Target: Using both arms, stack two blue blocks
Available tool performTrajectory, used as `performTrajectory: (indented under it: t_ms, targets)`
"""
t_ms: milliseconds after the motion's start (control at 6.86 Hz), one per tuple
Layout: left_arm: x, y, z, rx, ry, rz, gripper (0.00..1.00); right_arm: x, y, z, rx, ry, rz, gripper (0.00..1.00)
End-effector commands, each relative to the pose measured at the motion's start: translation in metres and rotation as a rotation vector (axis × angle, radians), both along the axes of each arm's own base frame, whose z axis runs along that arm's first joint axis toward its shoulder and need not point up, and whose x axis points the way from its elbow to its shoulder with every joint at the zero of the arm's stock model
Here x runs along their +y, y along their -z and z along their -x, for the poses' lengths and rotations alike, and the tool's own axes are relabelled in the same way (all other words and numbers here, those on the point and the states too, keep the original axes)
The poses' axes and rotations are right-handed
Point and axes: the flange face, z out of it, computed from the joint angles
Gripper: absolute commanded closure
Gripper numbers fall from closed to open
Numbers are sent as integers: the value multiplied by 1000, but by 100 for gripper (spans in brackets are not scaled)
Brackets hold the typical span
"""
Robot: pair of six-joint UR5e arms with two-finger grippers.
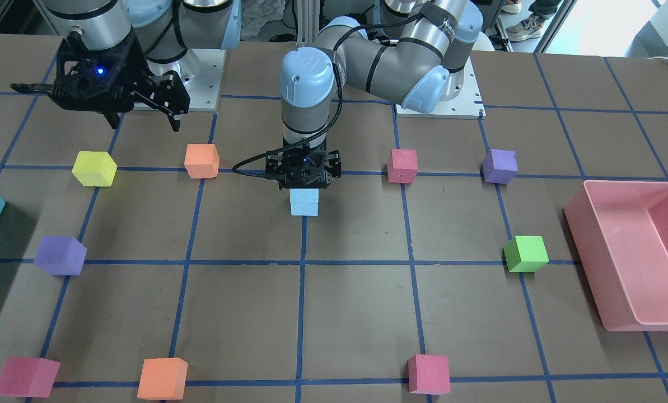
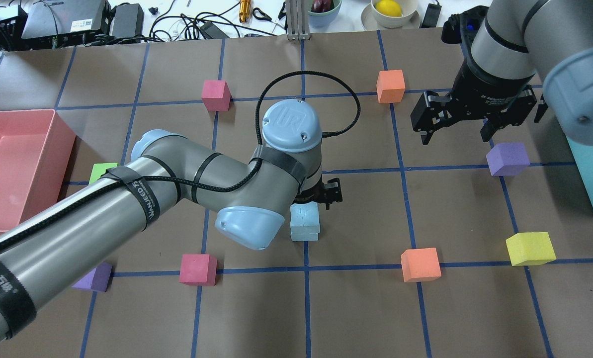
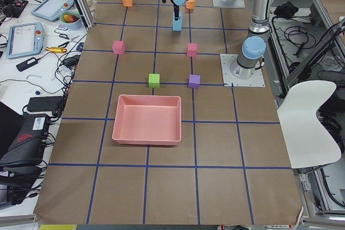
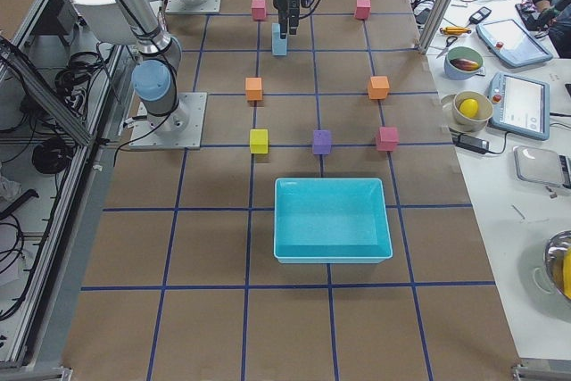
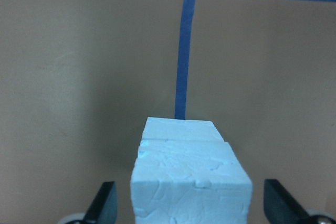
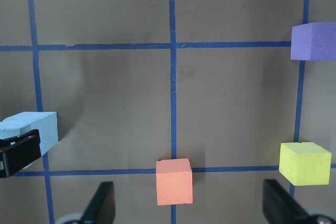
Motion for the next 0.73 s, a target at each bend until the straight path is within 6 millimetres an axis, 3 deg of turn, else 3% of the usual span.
performTrajectory:
  t_ms: [0,146,292,583]
  targets:
    - [-9,-53,-15,6,-22,6,0,0,0,0,-2,1,0,0]
    - [-19,-90,-34,-8,-4,-18,0,0,0,0,-1,1,0,0]
    - [-30,-125,-70,-23,75,-45,0,0,0,1,-1,4,2,0]
    - [-48,-175,-161,-13,144,19,0,0,0,1,-1,4,2,0]
